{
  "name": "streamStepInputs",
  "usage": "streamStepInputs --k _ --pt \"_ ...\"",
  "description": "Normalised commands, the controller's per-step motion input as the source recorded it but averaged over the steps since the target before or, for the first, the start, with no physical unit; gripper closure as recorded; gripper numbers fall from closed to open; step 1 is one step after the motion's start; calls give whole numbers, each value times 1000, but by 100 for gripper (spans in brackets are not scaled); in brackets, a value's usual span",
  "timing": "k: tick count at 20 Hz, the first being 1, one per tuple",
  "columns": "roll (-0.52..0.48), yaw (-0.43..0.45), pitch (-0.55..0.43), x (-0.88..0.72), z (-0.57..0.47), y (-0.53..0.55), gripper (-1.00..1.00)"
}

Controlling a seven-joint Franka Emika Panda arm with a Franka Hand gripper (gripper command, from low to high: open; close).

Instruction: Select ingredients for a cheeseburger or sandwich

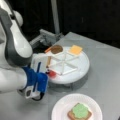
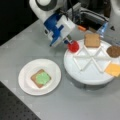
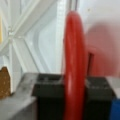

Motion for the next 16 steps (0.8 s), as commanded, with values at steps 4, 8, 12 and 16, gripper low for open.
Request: streamStepInputs --k 4,8,12,16 --pt "33 -73 121 -80 235 -48 100" --pt "-65 -56 181 -175 504 -44 100" --pt "-152 23 155 -42 456 -18 100" --pt "-174 59 139 197 345 -33 100"
